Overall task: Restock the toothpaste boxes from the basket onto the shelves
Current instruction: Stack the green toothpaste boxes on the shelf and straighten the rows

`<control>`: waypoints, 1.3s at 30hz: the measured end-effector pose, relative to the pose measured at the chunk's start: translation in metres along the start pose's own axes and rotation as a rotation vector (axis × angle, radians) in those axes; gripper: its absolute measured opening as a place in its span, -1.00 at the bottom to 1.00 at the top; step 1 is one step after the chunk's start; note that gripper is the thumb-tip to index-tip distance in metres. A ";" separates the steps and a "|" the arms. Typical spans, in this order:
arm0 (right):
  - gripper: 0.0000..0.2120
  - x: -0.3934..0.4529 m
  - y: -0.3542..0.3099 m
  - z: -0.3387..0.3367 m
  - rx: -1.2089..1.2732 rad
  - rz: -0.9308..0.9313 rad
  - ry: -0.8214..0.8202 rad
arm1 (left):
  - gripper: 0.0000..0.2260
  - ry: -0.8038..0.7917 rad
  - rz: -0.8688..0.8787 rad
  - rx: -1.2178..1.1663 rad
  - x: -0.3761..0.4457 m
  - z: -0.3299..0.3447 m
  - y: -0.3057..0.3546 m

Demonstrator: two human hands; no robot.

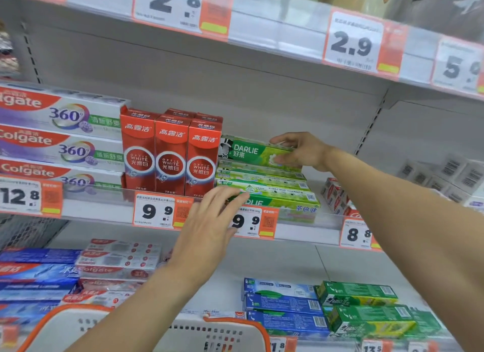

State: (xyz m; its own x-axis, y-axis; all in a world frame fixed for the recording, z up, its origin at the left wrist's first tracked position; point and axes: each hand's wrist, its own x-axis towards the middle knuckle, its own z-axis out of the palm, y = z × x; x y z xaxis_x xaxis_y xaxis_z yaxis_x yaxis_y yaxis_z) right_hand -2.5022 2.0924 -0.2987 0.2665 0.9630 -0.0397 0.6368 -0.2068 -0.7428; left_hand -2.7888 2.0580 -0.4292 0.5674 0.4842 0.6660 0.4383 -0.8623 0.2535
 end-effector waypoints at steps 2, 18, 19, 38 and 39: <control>-0.50 0.002 0.000 -0.002 -0.029 -0.014 -0.015 | -0.28 0.005 -0.002 0.001 0.000 0.002 -0.001; -0.69 0.006 0.018 0.006 -0.102 0.100 -0.109 | -0.30 0.030 -0.007 -0.022 0.001 0.005 -0.005; -0.69 0.005 0.019 0.008 -0.100 0.108 -0.096 | -0.30 0.027 -0.008 -0.021 0.001 0.005 -0.006; -0.92 -0.196 0.057 0.288 0.276 0.149 -0.475 | -0.72 -1.154 -0.443 0.004 -0.210 -0.024 -0.053; -0.89 -0.203 0.076 0.313 0.202 0.180 -0.501 | -0.71 -1.228 -0.496 0.011 -0.237 -0.023 -0.060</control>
State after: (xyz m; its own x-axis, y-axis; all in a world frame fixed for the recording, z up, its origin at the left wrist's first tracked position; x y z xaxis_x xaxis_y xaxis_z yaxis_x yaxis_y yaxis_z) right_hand -2.7339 1.9352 -0.5563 -0.0491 0.8899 -0.4534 0.4489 -0.3859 -0.8060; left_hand -2.9654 1.9911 -0.5867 0.6019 0.5692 -0.5601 0.7831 -0.5579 0.2747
